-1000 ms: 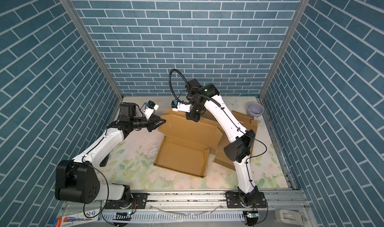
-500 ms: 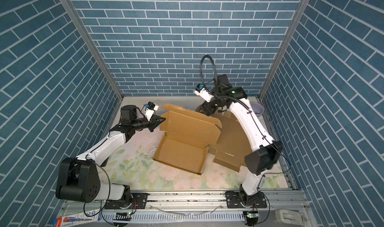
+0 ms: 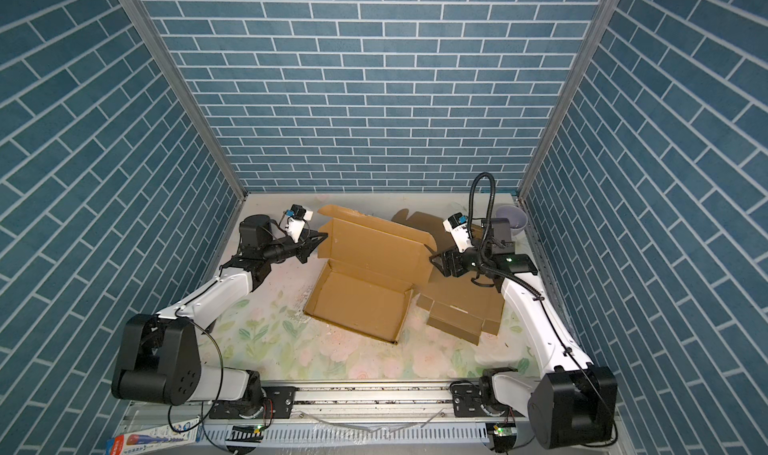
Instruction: Fold the paper box
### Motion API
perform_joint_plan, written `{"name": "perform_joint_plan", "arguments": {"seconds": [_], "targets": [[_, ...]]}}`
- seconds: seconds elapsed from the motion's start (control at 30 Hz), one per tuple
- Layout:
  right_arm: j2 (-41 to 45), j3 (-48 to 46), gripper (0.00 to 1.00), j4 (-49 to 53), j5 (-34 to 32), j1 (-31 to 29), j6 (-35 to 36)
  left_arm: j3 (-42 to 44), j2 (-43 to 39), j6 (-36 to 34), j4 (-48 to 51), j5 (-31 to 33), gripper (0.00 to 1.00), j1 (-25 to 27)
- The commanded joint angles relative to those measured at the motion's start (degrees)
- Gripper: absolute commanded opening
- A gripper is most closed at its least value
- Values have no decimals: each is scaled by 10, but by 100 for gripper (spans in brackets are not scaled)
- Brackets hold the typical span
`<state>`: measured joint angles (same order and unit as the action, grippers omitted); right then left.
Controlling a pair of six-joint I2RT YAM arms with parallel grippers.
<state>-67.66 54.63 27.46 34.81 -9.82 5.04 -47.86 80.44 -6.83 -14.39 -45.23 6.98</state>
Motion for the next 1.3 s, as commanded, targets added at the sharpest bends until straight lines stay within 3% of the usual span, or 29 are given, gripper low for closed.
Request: {"name": "perform_joint_plan", "arguments": {"seconds": [0.0, 0.13, 0.3, 0.5, 0.67, 0.8, 0.93, 1.1, 1.27], "targets": [[-8, -30, 71, -92, 30, -6, -35, 6, 4, 6, -19, 5, 0, -5], [-53, -14, 61, -101, 44, -26, -24, 10, 6, 22, -33, 12, 0, -5], [-73, -12, 27, -124, 43, -46, -37, 20, -2, 46, -55, 32, 0, -4], [-62, -38, 1, -245, -13, -84, -103, 46, -23, 80, -98, 71, 0, -1], [-77, -13, 0, -326, -176, -131, -151, 98, -38, 135, -216, 147, 0, 6], [-109, -17, 0, -429, -315, -166, -209, 119, -24, 132, -281, 218, 0, 40], [-140, -29, 0, -505, -415, -216, -214, 140, 13, 123, -346, 289, 0, 83], [-158, -83, 0, -599, -498, -266, -221, 174, 58, 144, -436, 371, 0, 118], [-173, -132, 0, -673, -542, -301, -224, 193, 82, 148, -467, 384, 0, 141]]}}
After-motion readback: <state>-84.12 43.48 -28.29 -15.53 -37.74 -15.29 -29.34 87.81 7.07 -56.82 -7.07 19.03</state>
